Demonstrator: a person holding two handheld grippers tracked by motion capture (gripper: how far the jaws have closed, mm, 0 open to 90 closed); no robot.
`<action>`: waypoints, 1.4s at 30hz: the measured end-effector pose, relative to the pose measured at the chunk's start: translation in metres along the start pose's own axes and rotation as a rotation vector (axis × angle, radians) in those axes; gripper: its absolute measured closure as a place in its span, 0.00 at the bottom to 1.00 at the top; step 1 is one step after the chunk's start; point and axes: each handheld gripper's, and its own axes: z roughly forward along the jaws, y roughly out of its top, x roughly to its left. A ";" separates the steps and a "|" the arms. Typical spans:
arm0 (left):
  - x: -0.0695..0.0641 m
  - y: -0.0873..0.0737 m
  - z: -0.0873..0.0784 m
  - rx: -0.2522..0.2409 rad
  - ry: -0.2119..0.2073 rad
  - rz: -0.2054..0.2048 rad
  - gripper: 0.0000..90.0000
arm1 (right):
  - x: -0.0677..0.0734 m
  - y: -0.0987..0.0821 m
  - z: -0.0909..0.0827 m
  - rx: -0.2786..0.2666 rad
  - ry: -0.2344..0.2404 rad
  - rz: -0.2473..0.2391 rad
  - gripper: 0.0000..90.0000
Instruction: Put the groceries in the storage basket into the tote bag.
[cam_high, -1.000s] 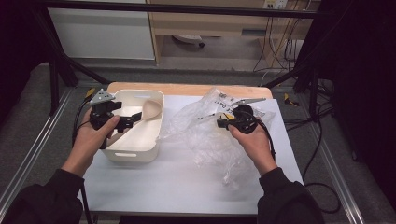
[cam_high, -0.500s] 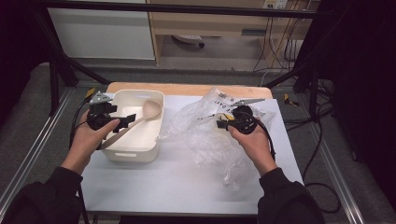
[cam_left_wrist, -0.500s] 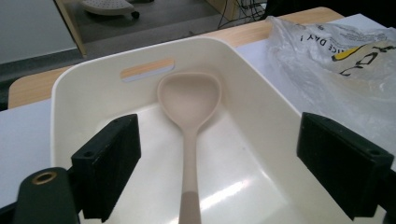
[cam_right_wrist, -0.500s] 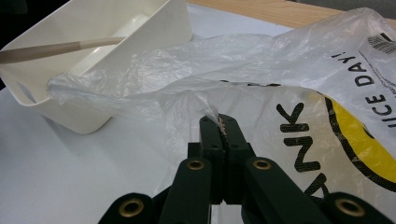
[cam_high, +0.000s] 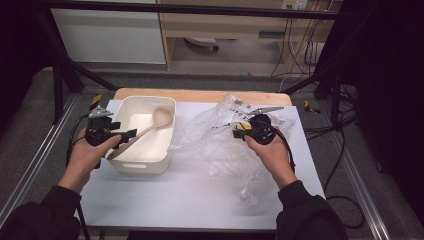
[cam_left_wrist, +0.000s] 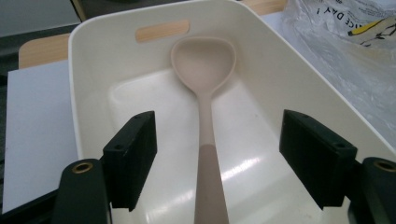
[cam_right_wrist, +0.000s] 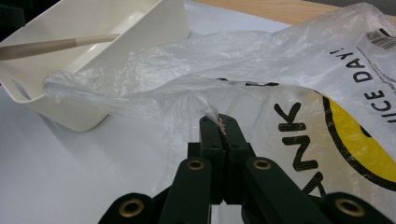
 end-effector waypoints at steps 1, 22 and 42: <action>-0.001 -0.002 0.000 0.016 -0.004 -0.005 0.31 | 0.000 0.000 0.000 0.000 0.001 0.000 1.00; 0.003 -0.024 0.008 0.088 0.012 -0.022 0.54 | 0.000 0.000 0.000 -0.003 0.005 -0.003 1.00; 0.003 -0.035 0.013 0.115 0.018 -0.013 0.61 | 0.000 0.000 0.001 0.000 0.006 -0.001 1.00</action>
